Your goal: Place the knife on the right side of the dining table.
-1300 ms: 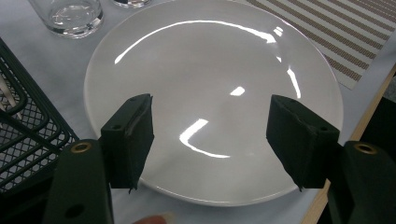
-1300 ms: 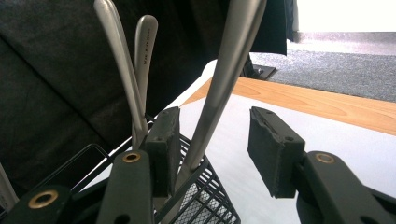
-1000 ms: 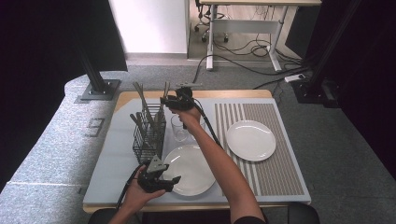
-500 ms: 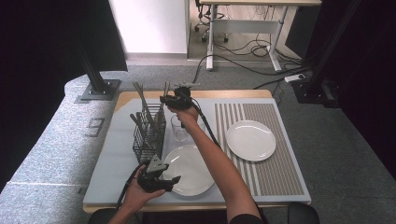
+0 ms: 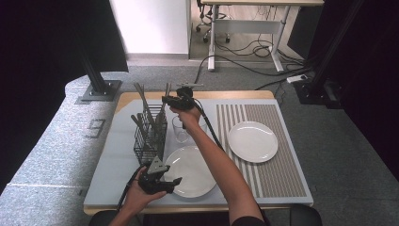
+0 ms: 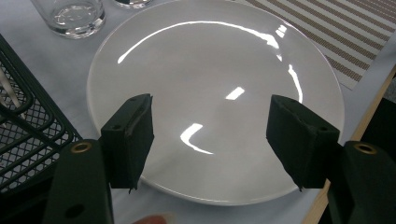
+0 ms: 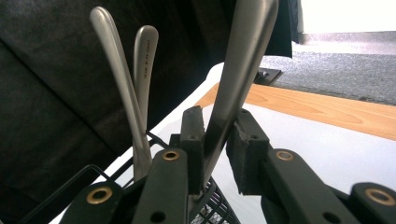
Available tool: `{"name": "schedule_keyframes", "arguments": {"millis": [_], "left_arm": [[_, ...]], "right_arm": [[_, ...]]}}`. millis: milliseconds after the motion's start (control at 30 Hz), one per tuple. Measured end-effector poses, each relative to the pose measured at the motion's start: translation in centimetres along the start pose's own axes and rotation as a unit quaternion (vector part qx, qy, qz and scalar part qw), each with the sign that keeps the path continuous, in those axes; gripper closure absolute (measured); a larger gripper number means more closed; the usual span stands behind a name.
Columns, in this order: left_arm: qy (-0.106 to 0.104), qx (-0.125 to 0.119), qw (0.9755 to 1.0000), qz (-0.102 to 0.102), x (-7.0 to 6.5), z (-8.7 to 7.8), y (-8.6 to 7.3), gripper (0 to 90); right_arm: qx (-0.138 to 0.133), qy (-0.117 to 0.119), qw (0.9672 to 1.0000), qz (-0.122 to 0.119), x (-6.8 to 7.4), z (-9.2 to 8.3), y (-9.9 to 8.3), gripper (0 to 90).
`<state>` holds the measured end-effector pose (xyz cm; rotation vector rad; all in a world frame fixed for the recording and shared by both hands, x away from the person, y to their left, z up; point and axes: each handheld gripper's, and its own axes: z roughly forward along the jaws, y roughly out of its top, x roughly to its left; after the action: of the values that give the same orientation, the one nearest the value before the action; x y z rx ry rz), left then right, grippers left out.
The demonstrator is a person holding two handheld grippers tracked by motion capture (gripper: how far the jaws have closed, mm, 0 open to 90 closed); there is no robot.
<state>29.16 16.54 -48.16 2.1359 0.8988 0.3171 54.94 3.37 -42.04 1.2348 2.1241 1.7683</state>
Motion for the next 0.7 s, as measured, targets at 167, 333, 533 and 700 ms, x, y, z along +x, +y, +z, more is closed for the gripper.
{"name": "schedule_keyframes", "arguments": {"millis": [167,333,533,700], "left_arm": [[0.0,0.0,1.0,0.0,0.0,0.0,0.0,32.1],[0.0,0.0,1.0,0.0,0.0,0.0,0.0,32.2],[0.0,0.0,1.0,0.0,0.0,0.0,0.0,32.2],[0.001,0.0,1.0,0.002,0.0,0.0,0.0,32.2]], "right_arm": [[-0.007,0.005,1.0,0.003,0.4,-0.1,0.0,80.4],[-0.016,0.012,0.9996,0.018,0.5,-0.3,-0.1,81.5],[-0.026,0.022,0.9992,0.021,0.6,-0.9,0.1,83.3],[-0.028,0.023,0.9993,0.003,1.2,-1.5,0.1,83.4]]}}
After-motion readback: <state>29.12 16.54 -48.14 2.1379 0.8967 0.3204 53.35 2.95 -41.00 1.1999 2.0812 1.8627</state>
